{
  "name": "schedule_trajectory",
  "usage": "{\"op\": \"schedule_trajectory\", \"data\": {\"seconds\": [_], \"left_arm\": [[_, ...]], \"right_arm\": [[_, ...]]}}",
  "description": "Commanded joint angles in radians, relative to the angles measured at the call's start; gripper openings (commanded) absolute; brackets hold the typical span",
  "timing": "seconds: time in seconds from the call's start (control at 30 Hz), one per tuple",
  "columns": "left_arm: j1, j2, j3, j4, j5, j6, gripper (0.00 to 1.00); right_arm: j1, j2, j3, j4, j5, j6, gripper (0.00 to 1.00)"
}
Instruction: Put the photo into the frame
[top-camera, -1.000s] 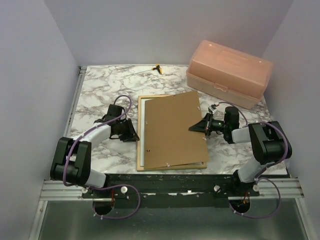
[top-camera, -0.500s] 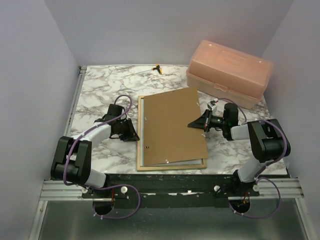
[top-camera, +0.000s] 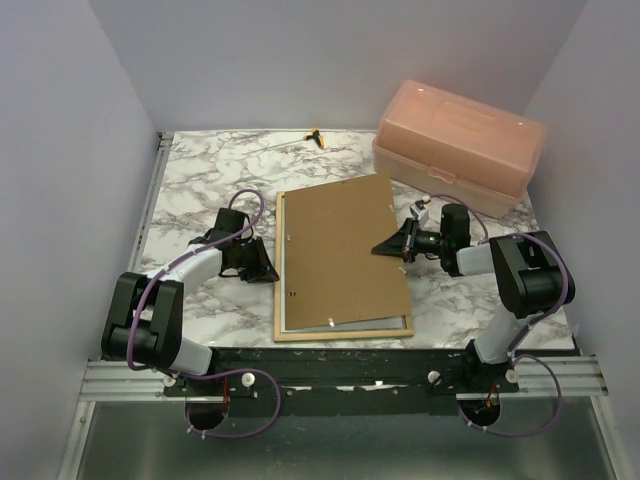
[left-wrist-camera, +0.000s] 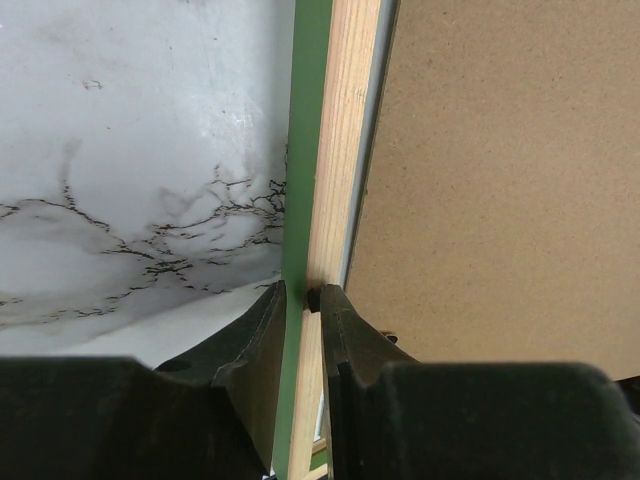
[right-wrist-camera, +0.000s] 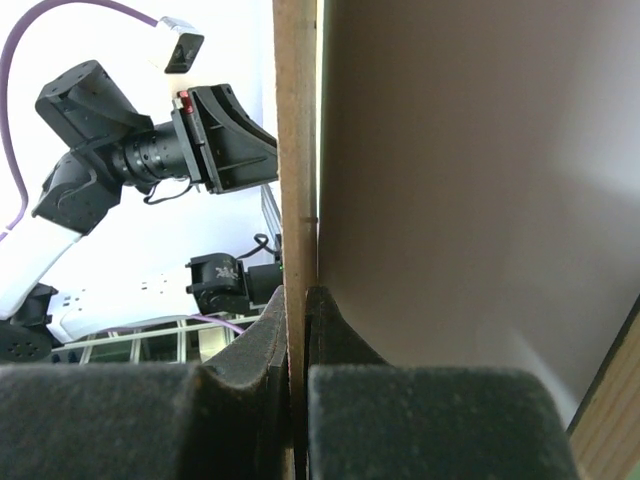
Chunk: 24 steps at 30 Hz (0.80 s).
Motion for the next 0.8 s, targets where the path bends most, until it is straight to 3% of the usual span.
{"op": "schedule_trajectory", "data": {"seconds": [0.0, 0.37, 0.63, 0.77], "left_arm": [[0.004, 0.020, 0.014, 0.001, -0.009, 0.024, 0.21], [0.003, 0.023, 0.010, 0.009, -0.006, 0.022, 0.20], [0.003, 0.029, 0.009, 0.014, -0.001, 0.021, 0.20], [0.003, 0.031, 0.010, 0.014, 0.001, 0.022, 0.20]], "right_arm": [[0.016, 0.013, 0.018, -0.018, 0.009, -0.018, 0.00], [0.018, -0.018, -0.007, -0.072, 0.012, 0.045, 0.00], [0.028, -0.054, 0.042, -0.327, 0.046, -0.117, 0.00], [0.032, -0.047, 0.049, -0.378, 0.065, -0.142, 0.00]]}}
